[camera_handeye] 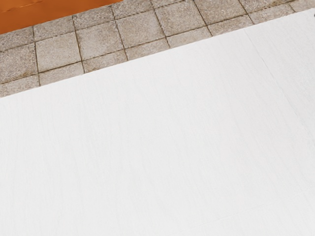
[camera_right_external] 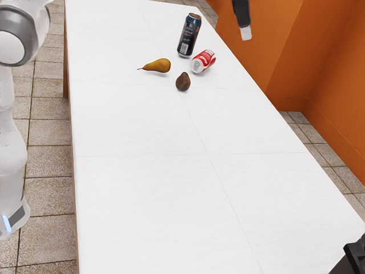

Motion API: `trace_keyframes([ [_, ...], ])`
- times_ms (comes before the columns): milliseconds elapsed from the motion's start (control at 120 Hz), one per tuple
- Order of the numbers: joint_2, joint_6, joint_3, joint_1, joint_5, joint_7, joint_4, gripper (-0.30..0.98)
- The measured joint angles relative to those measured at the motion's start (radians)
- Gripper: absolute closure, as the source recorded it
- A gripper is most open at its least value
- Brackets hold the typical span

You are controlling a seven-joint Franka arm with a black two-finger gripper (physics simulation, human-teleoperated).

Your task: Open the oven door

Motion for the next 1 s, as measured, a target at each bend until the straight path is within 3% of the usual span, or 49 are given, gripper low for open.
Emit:
trace_keyframes([
  [58,0.039,0.067,-0.244,0.084,0.137,0.057,-0.017,0.00],
  [100,0.097,0.107,-0.385,0.059,0.255,0.091,-0.028,0.00],
  [125,0.138,0.128,-0.447,-0.043,0.330,0.110,-0.030,0.00],
  [167,0.187,0.158,-0.489,-0.312,0.442,0.140,-0.027,0.00],
  [200,0.234,0.179,-0.395,-0.553,0.509,0.162,-0.002,0.01],
  [250,0.304,0.203,-0.152,-0.844,0.566,0.196,0.070,0.01],
  [283,0.343,0.220,-0.037,-0.951,0.582,0.219,0.107,0.00],
  [325,0.377,0.243,0.037,-1.021,0.596,0.246,0.140,0.00],
  [658,0.498,0.397,0.247,-1.134,0.631,0.441,0.169,0.00],
  [1000,0.579,0.450,0.311,-1.153,0.622,0.580,0.199,0.00],
])
